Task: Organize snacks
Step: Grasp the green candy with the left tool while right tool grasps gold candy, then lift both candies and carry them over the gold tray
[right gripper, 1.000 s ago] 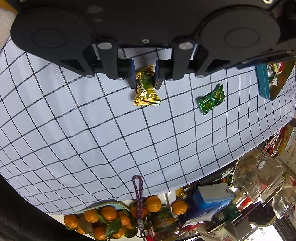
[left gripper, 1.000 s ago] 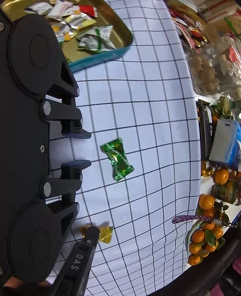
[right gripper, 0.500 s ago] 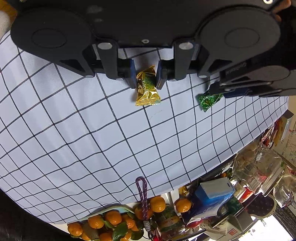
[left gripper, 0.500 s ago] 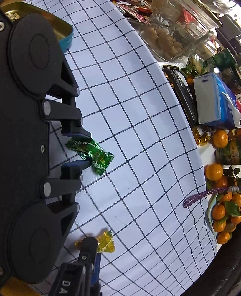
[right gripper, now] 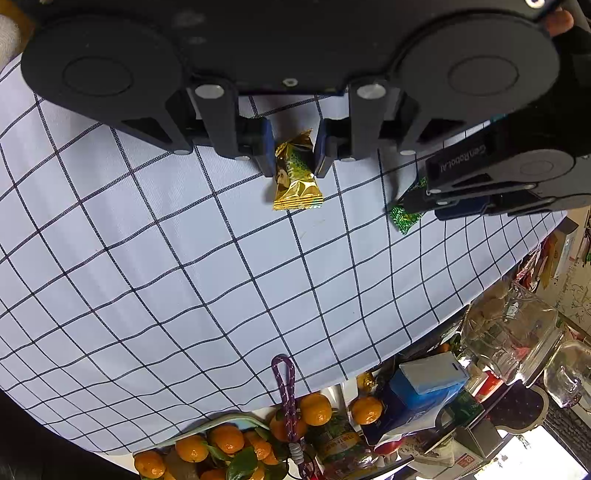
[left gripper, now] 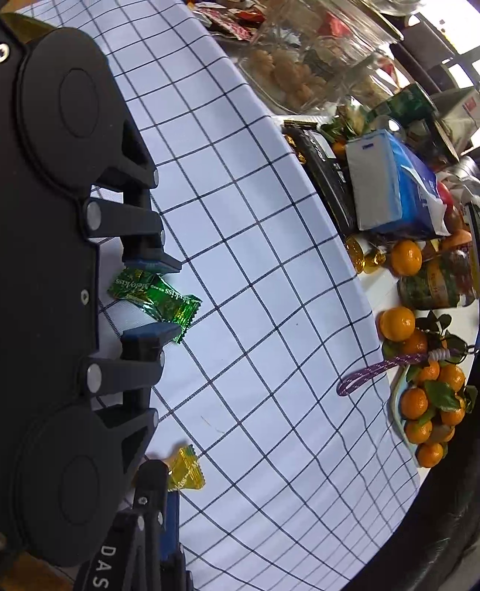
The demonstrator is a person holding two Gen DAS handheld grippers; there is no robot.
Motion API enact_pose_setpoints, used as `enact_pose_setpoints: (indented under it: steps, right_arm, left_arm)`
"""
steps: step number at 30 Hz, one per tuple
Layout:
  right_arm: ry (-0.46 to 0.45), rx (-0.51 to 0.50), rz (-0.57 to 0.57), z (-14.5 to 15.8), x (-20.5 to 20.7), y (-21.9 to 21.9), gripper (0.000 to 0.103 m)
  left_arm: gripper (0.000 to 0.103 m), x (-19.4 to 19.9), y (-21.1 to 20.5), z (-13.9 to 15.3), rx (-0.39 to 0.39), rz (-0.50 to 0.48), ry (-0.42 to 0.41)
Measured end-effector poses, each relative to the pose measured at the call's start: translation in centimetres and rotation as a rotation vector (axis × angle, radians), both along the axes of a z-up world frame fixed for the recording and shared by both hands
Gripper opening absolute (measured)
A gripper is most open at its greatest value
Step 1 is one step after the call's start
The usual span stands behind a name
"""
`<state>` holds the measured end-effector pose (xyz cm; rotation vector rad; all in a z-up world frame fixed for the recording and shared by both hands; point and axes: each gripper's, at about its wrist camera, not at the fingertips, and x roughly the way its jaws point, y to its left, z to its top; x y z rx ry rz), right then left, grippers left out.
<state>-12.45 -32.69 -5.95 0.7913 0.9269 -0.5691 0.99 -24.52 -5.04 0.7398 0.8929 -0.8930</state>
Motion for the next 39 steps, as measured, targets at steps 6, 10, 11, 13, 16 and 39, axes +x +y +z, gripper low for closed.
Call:
enact_pose_setpoints:
  steps: [6,10,11,13,16,39]
  right_arm:
    - [-0.004,0.016,0.0,0.0,-0.1,-0.1,0.019]
    - [-0.01,0.032,-0.011,-0.1,-0.2,-0.3,0.019]
    - [-0.012,0.034,-0.013,-0.1,-0.2,-0.3,0.019]
    - [-0.012,0.032,-0.009,-0.1,-0.2,-0.3,0.019]
    - [-0.012,0.029,-0.011,-0.1,-0.2,-0.2,0.019]
    - [-0.021,0.037,-0.035,-0.2,-0.4,-0.5,0.019]
  left_arm:
    - [0.043,-0.1,-0.1,-0.4,0.011,-0.027,0.01]
    - [0.043,-0.1,0.2,-0.4,0.009,-0.027,0.013]
    - [0.043,-0.1,0.2,-0.4,0.007,-0.025,0.021]
    - [0.043,-0.2,0.2,-0.3,0.005,-0.023,0.025]
    - [0.046,-0.4,0.3,-0.3,0.0,-0.023,0.027]
    - [0.023,2.8,1.6,0.0,0.0,0.243,0.175]
